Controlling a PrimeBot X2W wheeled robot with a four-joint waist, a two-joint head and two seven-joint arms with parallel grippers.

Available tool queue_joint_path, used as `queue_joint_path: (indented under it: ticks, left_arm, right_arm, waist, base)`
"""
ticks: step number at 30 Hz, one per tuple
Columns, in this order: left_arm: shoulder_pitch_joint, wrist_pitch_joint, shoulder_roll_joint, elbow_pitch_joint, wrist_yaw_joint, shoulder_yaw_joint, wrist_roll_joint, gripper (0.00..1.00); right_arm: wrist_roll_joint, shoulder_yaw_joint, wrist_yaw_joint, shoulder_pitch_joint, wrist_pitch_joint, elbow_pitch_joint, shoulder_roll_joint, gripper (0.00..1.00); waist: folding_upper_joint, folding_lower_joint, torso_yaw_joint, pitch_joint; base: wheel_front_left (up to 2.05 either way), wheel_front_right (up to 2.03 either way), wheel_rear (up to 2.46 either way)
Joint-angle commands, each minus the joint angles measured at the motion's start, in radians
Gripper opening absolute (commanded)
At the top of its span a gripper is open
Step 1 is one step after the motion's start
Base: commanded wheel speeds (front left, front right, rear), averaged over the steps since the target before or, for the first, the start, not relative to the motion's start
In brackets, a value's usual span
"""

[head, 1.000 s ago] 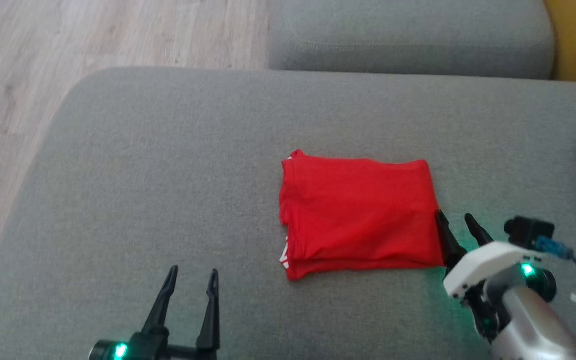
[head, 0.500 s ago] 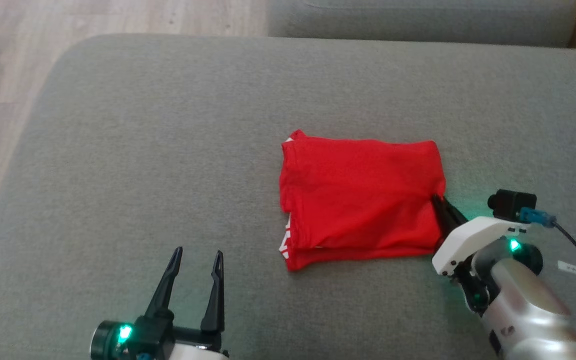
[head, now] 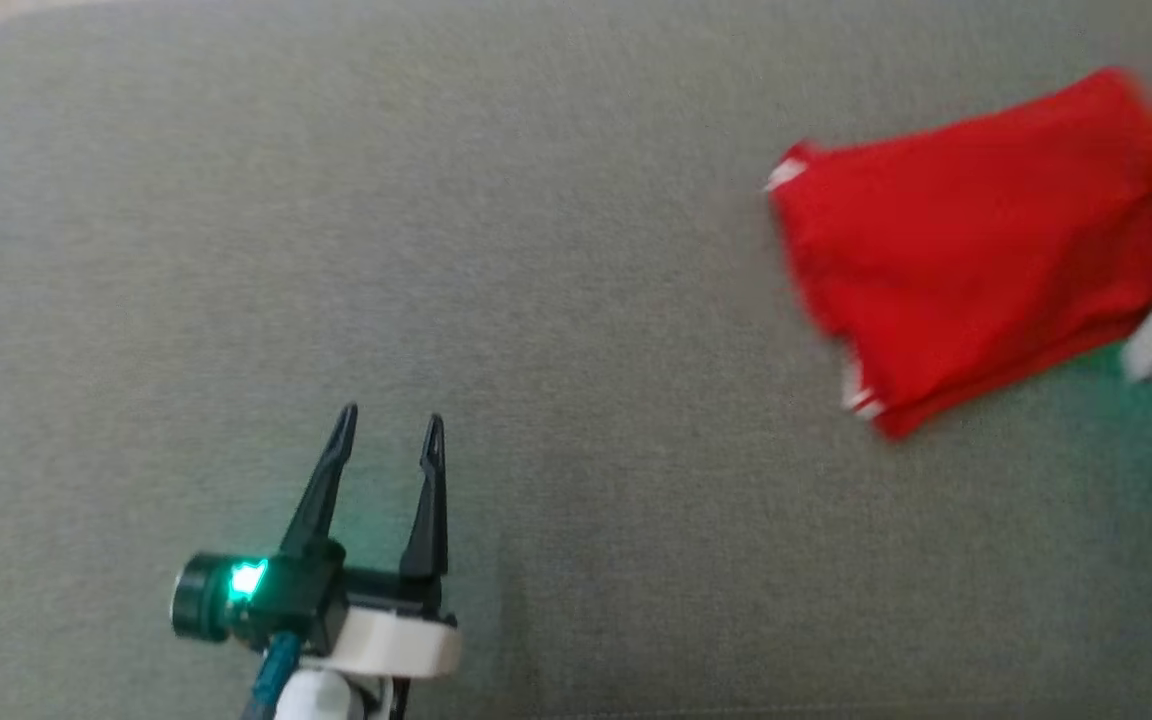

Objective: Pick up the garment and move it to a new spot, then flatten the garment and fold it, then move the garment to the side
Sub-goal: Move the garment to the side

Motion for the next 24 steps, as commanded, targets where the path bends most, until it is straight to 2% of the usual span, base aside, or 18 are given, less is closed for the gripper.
queue_joint_path:
  ticks: [1, 5, 11, 12, 13, 14, 15, 17, 20, 24]
  left_arm:
    - [-0.044, -0.006, -0.006, -0.034, -0.002, 0.030, 0.019, 1.00]
    - [-0.083, -0.006, -0.006, -0.040, -0.011, 0.045, 0.032, 1.00]
    - [-0.120, -0.006, -0.006, -0.049, -0.017, 0.049, 0.036, 1.00]
    - [-0.124, -0.006, -0.006, -0.049, -0.016, 0.048, 0.036, 1.00]
    - [-0.124, -0.006, -0.006, -0.049, -0.016, 0.048, 0.036, 1.00]
    - [-0.127, -0.006, -0.006, -0.049, -0.016, 0.047, 0.035, 1.00]
    - [-0.130, -0.006, -0.006, -0.049, -0.015, 0.046, 0.033, 1.00]
    - [-0.135, -0.006, -0.006, -0.054, -0.011, 0.046, 0.019, 1.00]
    - [-0.128, -0.006, -0.006, -0.055, -0.006, 0.045, -0.037, 1.00]
    - [-0.112, -0.006, -0.006, -0.025, -0.009, 0.045, -0.116, 1.00]
  right_arm:
    - [-0.017, -0.015, -0.001, -0.035, -0.012, -0.031, -0.064, 0.00]
    - [-0.056, -0.074, -0.001, -0.073, -0.010, -0.046, -0.158, 0.00]
    - [-0.125, -0.211, -0.001, -0.084, 0.035, -0.083, -0.259, 0.00]
    - [-0.135, -0.241, -0.001, -0.083, 0.046, -0.085, -0.267, 0.15]
    - [-0.135, -0.241, -0.001, -0.083, 0.046, -0.085, -0.267, 0.15]
    - [-0.149, -0.268, -0.001, -0.081, 0.059, -0.086, -0.269, 0.92]
    - [-0.166, -0.291, -0.001, -0.078, 0.068, -0.091, -0.266, 1.00]
    - [-0.207, -0.330, -0.001, -0.068, 0.078, -0.108, -0.249, 1.00]
    - [-0.329, -0.409, -0.001, -0.027, 0.053, -0.169, -0.184, 1.00]
    - [-0.425, -0.440, -0.001, 0.060, 0.014, -0.255, -0.053, 1.00]
  waist:
    - [0.0000, -0.0001, -0.039, 0.055]
    - [0.0000, -0.0001, -0.061, 0.103]
    - [0.0000, -0.0001, -0.080, 0.140]
    - [0.0000, -0.0001, -0.081, 0.142]
    - [0.0000, -0.0001, -0.081, 0.142]
    - [0.0000, -0.0001, -0.082, 0.142]
    - [0.0000, -0.0001, -0.082, 0.141]
    - [0.0000, -0.0001, -0.081, 0.130]
    - [0.0000, -0.0001, -0.067, 0.084]
    - [0.0000, -0.0001, -0.041, -0.002]
  base:
    - [0.00, 0.00, 0.00]
    - [0.00, 0.00, 0.00]
    - [0.00, 0.00, 0.00]
    - [0.00, 0.00, 0.00]
    - [0.00, 0.00, 0.00]
    - [0.00, 0.00, 0.00]
    - [0.00, 0.00, 0.00]
    - [0.00, 0.00, 0.00]
    - [0.00, 0.00, 0.00]
    - [0.00, 0.00, 0.00]
